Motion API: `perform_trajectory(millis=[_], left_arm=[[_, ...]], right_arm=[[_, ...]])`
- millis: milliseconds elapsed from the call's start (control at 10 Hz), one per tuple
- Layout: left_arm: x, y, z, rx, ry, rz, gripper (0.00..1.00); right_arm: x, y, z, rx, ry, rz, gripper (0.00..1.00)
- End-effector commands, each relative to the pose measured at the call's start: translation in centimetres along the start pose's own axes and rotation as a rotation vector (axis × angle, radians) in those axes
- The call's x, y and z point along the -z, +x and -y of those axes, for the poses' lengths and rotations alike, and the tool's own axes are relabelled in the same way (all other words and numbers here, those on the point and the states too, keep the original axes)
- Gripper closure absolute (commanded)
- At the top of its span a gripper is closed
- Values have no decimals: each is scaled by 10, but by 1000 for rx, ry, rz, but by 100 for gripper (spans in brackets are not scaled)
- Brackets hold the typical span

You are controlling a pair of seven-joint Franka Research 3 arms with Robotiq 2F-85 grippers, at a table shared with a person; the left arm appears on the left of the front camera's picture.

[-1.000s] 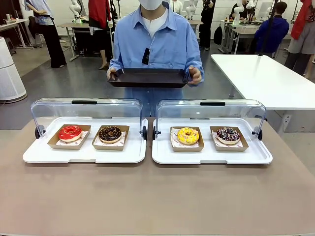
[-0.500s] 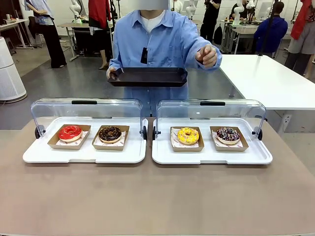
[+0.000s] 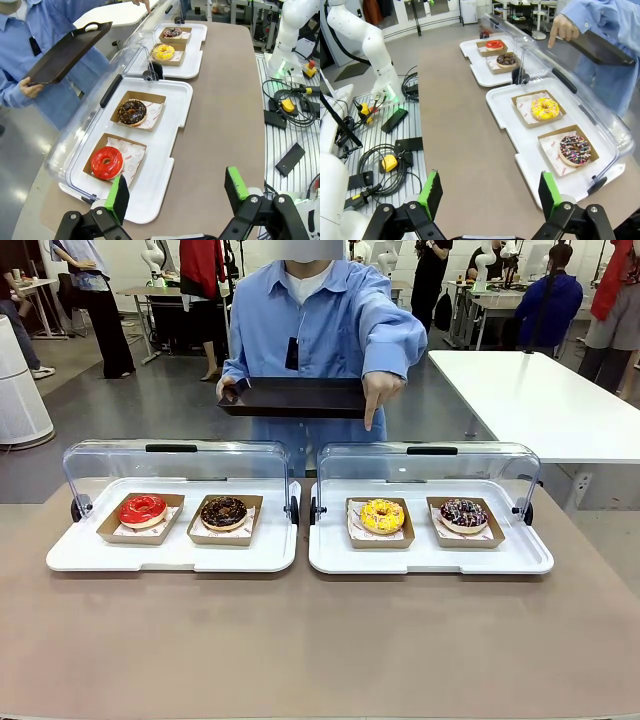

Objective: Provide the desired donut to the person.
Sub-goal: Pick up and lift the Paper togo box containing the Donut pointed at by the person.

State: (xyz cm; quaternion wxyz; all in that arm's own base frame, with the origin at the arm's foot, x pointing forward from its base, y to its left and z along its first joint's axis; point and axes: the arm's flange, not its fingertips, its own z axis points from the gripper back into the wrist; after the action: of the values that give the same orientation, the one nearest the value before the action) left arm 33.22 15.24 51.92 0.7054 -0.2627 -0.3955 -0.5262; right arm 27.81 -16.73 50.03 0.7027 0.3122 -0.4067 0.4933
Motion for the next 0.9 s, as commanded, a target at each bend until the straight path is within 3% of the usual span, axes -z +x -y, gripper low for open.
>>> perform_trajectory(millis=[0,800], left_arm=[[-1,0,0,0,0,7,0],[-1,0,0,0,0,7,0]], right_arm=[[0,-1,0,-9,5,10,0],[0,-1,0,-9,5,10,0]])
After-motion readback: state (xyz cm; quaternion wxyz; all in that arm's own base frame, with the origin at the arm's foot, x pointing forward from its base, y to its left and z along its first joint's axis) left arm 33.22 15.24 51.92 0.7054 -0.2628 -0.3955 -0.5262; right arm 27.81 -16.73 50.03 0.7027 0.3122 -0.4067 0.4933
